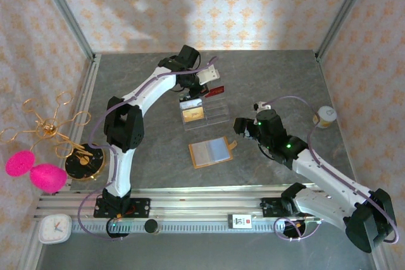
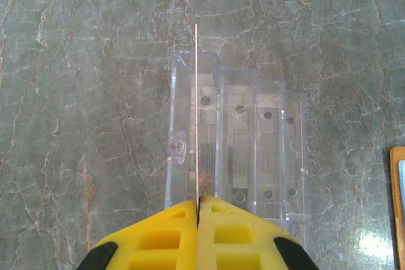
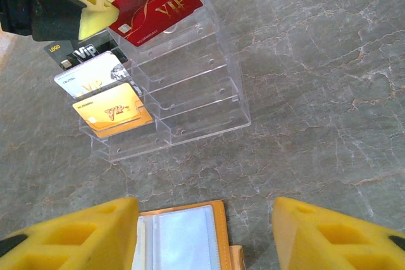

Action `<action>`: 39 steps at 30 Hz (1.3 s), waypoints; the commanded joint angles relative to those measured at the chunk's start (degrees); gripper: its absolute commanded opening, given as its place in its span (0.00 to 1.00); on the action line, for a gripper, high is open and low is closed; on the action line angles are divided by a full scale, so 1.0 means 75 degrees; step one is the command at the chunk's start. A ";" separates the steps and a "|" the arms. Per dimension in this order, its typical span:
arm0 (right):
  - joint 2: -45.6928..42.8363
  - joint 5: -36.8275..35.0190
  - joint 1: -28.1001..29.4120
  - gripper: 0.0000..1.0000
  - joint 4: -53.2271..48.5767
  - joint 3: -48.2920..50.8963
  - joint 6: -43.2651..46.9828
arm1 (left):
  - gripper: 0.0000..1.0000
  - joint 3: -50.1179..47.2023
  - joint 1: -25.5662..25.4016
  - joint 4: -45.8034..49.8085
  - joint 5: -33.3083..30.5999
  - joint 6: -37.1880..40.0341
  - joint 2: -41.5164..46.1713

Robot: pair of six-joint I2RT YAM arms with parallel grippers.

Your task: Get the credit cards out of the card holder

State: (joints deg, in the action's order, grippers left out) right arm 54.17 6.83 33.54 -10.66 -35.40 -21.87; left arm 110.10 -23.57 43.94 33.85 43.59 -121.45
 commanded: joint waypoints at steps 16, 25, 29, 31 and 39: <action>0.0366 0.0072 -0.0064 0.57 0.0045 -0.0397 0.0111 | 0.24 -0.0714 0.0062 -0.2559 -0.1154 -0.1917 0.1015; 0.2151 0.0234 -0.0045 0.22 0.0890 -0.1267 0.0052 | 0.30 -0.3948 0.0052 -0.6637 -0.1217 -0.5561 0.4239; 0.2845 0.0186 0.0114 0.23 0.1197 -0.1598 0.0002 | 0.35 -0.6578 0.0038 -0.8726 -0.1175 -0.7785 0.5927; 0.3097 0.0070 0.0311 0.27 0.1088 -0.1752 0.0055 | 0.36 -0.7770 0.0029 -0.9492 -0.0942 -0.8679 0.6632; 0.2983 0.0132 0.1769 0.48 0.0952 -0.0945 0.0051 | 0.37 -1.1287 -0.0202 -0.9717 -0.1131 -1.0612 0.9073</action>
State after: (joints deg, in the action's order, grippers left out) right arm 77.73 8.34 43.31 -3.14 -45.34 -21.43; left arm 29.76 -24.29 -24.58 26.00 -27.29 -59.13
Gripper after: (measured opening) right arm 0.470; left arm 0.366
